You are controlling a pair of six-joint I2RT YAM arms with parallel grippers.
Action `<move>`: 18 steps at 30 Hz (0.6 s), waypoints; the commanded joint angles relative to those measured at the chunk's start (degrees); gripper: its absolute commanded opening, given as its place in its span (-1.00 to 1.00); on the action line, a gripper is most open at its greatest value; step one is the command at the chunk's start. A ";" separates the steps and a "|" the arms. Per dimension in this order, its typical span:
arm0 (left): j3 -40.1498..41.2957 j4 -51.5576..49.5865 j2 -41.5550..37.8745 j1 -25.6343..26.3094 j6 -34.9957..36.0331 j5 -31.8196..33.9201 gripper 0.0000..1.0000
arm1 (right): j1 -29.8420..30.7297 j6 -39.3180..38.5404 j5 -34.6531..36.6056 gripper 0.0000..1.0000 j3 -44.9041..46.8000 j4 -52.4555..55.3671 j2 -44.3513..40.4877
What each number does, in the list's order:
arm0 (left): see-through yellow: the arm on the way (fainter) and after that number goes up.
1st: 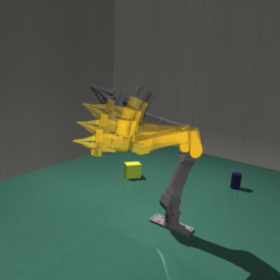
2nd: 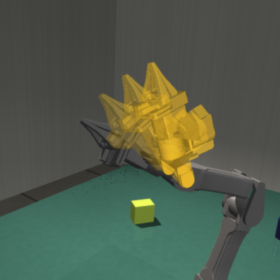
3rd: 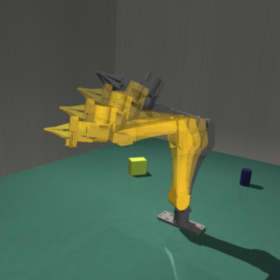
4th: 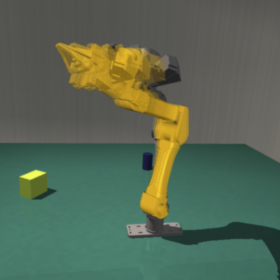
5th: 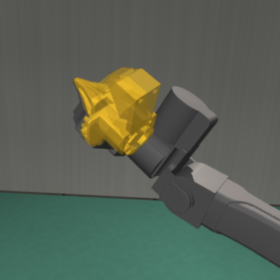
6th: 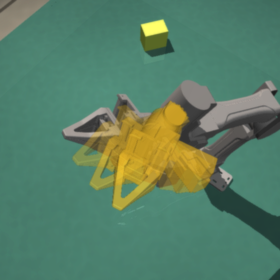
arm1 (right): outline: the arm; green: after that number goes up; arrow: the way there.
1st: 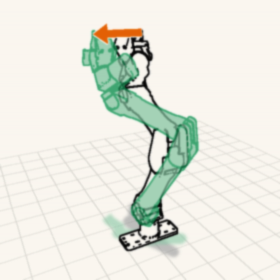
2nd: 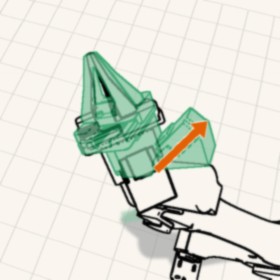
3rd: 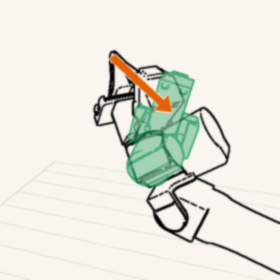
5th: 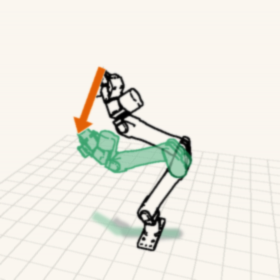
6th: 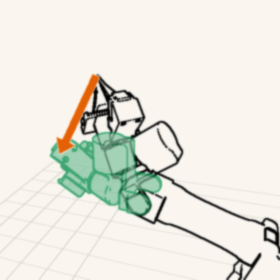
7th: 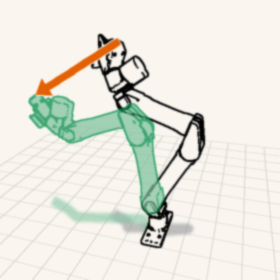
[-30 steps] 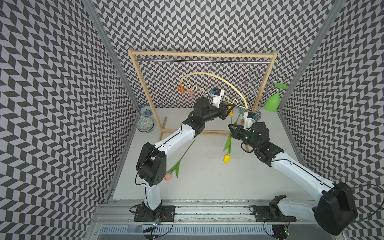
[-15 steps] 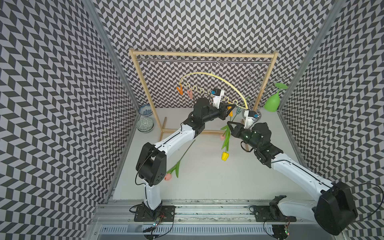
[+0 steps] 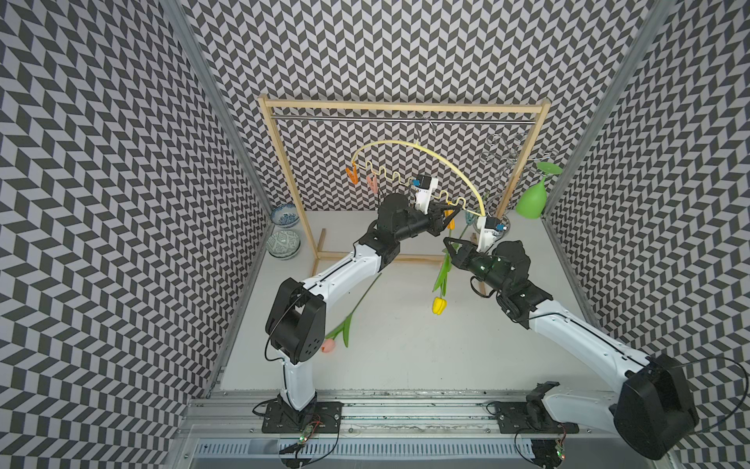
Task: Dry the flowers on a clothes hanger
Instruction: Open the clamp at the hanger.
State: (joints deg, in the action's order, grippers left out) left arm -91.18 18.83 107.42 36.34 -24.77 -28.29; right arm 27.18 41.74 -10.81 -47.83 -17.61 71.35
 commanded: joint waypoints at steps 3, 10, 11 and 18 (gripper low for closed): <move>1.08 -0.20 0.96 0.23 -0.44 -0.93 -0.12 | -0.41 0.41 -0.62 -1.00 -0.55 -5.33 0.21; 1.84 -0.07 -0.09 0.14 -0.02 -0.36 0.29 | -0.59 0.71 -0.61 -1.00 -0.16 -5.16 0.24; 1.94 -0.02 -0.23 0.13 0.07 -0.36 0.31 | -0.62 0.73 -0.68 -1.00 -0.15 -5.16 0.28; 3.10 0.38 -0.93 0.05 0.52 -0.35 0.54 | -0.69 0.59 -0.75 -1.00 -0.07 -4.98 0.01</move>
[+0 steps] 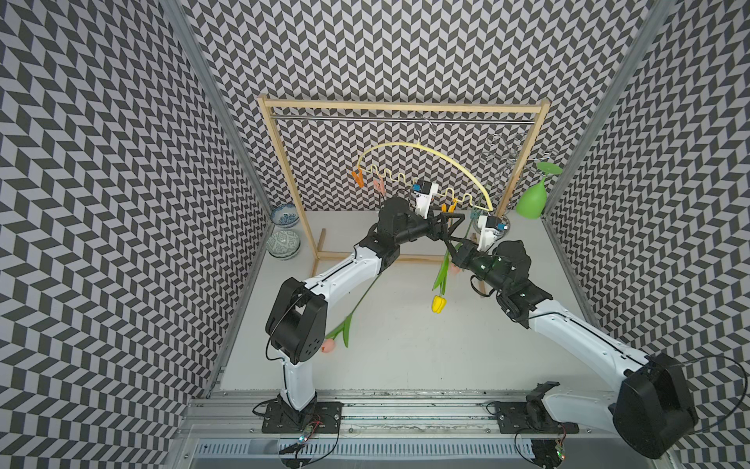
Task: Dry the flowers on a clothes hanger
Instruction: Open the clamp at the hanger.
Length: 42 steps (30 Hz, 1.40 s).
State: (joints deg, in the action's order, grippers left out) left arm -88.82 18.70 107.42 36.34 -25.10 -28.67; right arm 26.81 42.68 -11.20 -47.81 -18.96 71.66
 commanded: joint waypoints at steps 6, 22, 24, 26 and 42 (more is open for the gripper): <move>0.66 1.20 -1.21 0.05 0.32 0.04 0.39 | -0.32 -0.68 1.01 -1.00 -0.48 -2.16 -0.74; 0.39 -0.99 -3.46 0.05 1.55 3.98 0.35 | -0.36 -2.29 1.89 -1.00 -2.81 2.57 1.18; 0.22 -1.12 -3.55 0.05 1.22 4.72 0.30 | -0.39 -2.36 1.88 -1.00 -2.97 2.62 1.26; 0.06 -1.12 -3.70 0.05 0.93 5.11 0.24 | -0.44 -2.60 1.89 -1.00 -3.13 2.84 1.37; -2.10 -3.82 -3.25 0.05 0.24 7.04 -0.38 | -0.40 -2.98 0.86 -1.00 -4.37 4.28 2.52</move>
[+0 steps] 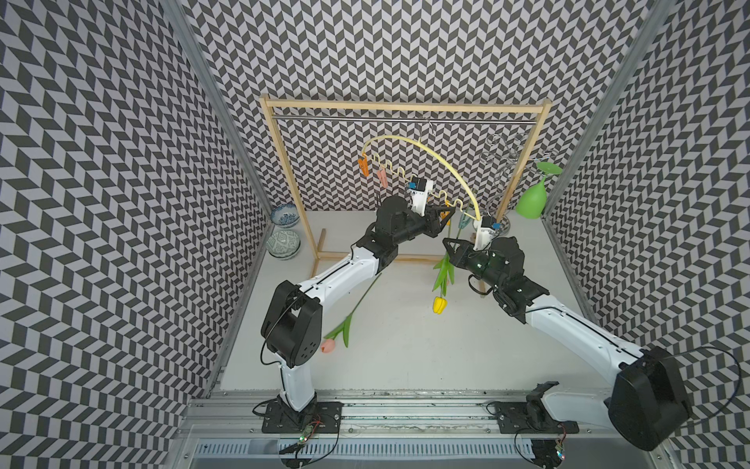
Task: Dry the flowers on a clothes hanger
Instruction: Open the clamp at the hanger.
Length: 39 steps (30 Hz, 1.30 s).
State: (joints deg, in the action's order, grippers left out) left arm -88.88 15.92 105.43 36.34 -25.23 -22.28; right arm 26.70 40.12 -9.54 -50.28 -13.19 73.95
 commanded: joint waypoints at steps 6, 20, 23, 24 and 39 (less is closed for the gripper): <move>-2.61 -1.60 -0.97 0.05 0.53 0.40 -0.39 | -0.32 1.52 -3.09 -1.00 -2.10 -2.27 0.57; -1.56 -1.07 -0.80 -0.48 0.80 -1.53 -0.50 | -1.29 4.06 -5.69 -1.00 -2.56 -6.26 1.13; -1.56 -0.94 -0.58 -0.57 0.71 -1.85 -0.51 | -1.51 4.01 -4.94 -1.00 -2.63 -5.40 1.11; -1.51 -0.90 -0.47 -0.61 0.71 -1.90 -0.51 | -1.58 3.92 -4.96 -1.00 -2.63 -5.36 1.10; -0.94 -0.02 0.46 -0.61 0.63 -3.19 -0.50 | -1.66 2.50 -8.98 -1.00 -3.43 -8.61 1.26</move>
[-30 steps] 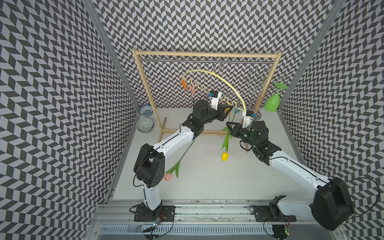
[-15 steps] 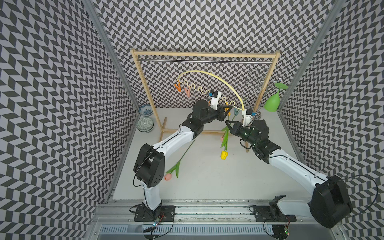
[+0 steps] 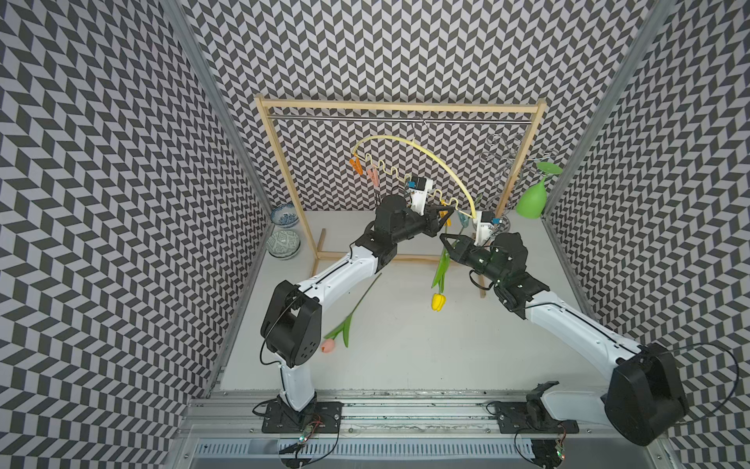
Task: Dry the flowers on a clothes hanger
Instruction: Open the clamp at the hanger, then clamp the flower onto the hanger.
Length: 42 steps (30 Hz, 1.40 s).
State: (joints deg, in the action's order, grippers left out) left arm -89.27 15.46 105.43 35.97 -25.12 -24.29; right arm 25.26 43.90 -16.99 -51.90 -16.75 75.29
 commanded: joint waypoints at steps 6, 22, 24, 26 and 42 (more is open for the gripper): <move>-0.55 0.45 0.50 -0.28 0.43 -1.48 -0.37 | -0.32 -1.17 -0.99 -1.00 -1.54 -4.61 0.22; 1.68 0.86 -1.15 -0.63 1.00 -3.30 0.20 | -0.30 -2.72 -0.87 -0.53 0.73 -3.55 -2.01; 2.23 1.03 -1.40 -0.79 0.95 -3.39 0.20 | -0.38 -3.25 -0.26 -0.40 1.40 -3.23 -2.55; 2.84 1.32 -1.70 -0.76 0.87 -3.56 0.20 | -0.47 -4.02 0.08 -0.37 1.78 -2.55 -3.11; 13.52 1.54 -6.90 -1.38 2.36 -1.70 1.00 | -0.42 -13.85 -7.06 0.17 5.38 7.70 -13.19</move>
State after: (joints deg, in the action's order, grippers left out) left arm -77.36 17.39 101.21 34.57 -23.66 -26.24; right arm 24.93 32.58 -21.21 -47.55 -9.58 64.40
